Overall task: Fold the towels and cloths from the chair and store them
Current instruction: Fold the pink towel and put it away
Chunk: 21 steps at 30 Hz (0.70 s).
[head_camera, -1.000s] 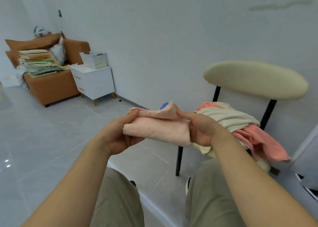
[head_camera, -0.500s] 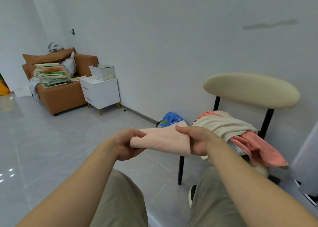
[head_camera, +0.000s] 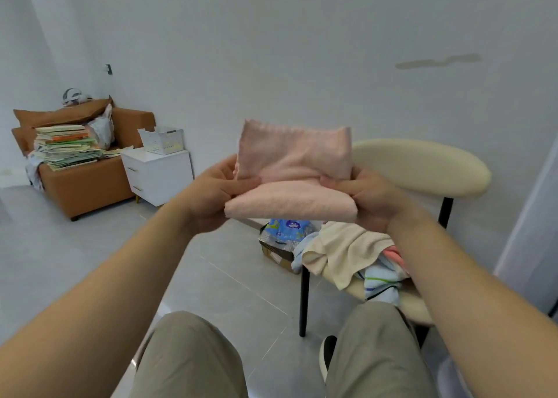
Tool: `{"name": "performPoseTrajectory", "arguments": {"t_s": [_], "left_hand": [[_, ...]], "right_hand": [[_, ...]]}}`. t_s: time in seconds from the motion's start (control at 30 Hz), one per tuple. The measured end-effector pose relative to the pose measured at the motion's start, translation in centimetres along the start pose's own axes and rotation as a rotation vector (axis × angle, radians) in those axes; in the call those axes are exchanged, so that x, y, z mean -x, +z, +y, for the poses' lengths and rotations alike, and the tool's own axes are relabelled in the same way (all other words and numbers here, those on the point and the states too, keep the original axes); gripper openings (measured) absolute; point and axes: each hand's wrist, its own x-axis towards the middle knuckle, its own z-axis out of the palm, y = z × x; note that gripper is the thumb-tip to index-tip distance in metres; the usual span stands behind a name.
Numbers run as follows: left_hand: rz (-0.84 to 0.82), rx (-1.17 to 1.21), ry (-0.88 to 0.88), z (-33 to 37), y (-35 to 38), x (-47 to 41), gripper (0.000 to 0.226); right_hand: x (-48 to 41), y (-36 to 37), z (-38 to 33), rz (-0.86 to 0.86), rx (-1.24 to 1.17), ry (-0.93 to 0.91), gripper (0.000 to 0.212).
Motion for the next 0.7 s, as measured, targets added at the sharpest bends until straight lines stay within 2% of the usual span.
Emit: {"name": "performPoseTrajectory", "arguments": {"t_s": [0.1, 0.13, 0.2, 0.27, 0.3, 0.37, 0.43, 0.5, 0.6, 0.7], "left_hand": [[-0.054, -0.078, 0.139, 2.3, 0.9, 0.9, 0.049], [-0.107, -0.108, 0.16, 2.8, 1.2, 1.2, 0.05], [-0.187, -0.153, 0.176, 3.3, 1.5, 1.8, 0.035], [-0.223, -0.142, 0.182, 3.5, 1.7, 2.1, 0.037], [-0.251, -0.118, 0.177, 3.5, 1.8, 2.2, 0.035], [-0.303, -0.067, 0.165, 3.3, 1.9, 2.2, 0.017], [-0.287, -0.02, 0.135, 2.9, 1.5, 1.7, 0.011], [-0.243, 0.007, 0.104, 2.4, 1.2, 0.8, 0.019], [-0.139, 0.068, 0.032, 1.2, 0.5, -1.1, 0.023], [-0.066, 0.062, -0.054, -0.7, -0.9, -4.2, 0.029]], "right_hand": [[1.8, -0.1, -2.5, -0.05, 0.037, -0.137, 0.041], [2.5, -0.2, -2.9, -0.075, 0.062, -0.156, 0.039], [3.8, -0.3, -3.6, -0.128, 0.115, -0.186, 0.025], [4.9, -0.5, -4.3, -0.15, 0.138, -0.224, 0.032], [5.3, -0.5, -4.7, -0.166, 0.138, -0.238, 0.027], [5.6, -0.9, -5.1, -0.181, 0.14, -0.245, 0.017], [5.1, -1.4, -5.0, -0.162, 0.149, -0.225, 0.032], [4.4, -2.0, -4.5, -0.136, 0.131, -0.162, 0.051], [2.2, -2.5, -3.4, -0.095, 0.105, -0.075, 0.051], [-1.1, -3.3, -1.8, -0.031, 0.145, 0.014, 0.04]]}}
